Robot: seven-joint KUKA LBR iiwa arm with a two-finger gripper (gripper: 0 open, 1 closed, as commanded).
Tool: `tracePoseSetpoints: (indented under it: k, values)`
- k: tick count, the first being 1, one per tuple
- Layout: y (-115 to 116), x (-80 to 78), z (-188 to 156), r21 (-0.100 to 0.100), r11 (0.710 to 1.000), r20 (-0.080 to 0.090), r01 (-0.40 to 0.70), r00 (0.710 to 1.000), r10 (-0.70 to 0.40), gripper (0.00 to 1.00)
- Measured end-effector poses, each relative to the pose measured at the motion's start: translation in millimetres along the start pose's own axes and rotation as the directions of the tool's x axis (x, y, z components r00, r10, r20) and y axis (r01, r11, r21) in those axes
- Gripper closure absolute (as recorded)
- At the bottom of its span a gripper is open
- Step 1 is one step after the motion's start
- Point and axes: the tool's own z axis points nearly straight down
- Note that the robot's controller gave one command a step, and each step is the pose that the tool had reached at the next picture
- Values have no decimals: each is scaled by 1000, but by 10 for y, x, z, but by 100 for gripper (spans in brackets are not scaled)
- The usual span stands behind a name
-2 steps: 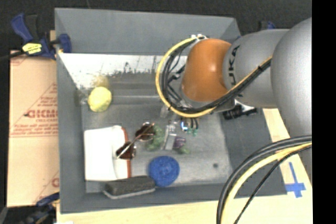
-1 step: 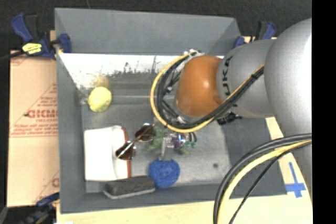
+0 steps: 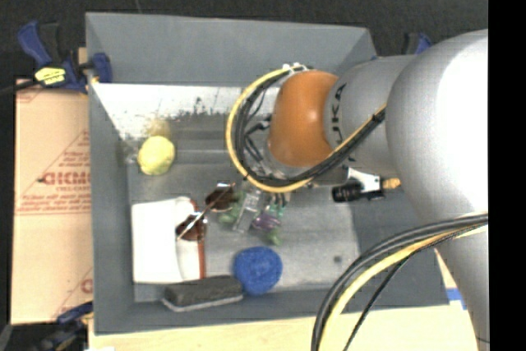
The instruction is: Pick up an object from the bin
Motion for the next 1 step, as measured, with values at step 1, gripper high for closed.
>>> tracePoseSetpoints:
  k: [1]
  values:
    - [0,0,0,0,1000,0,0,1000,0,100]
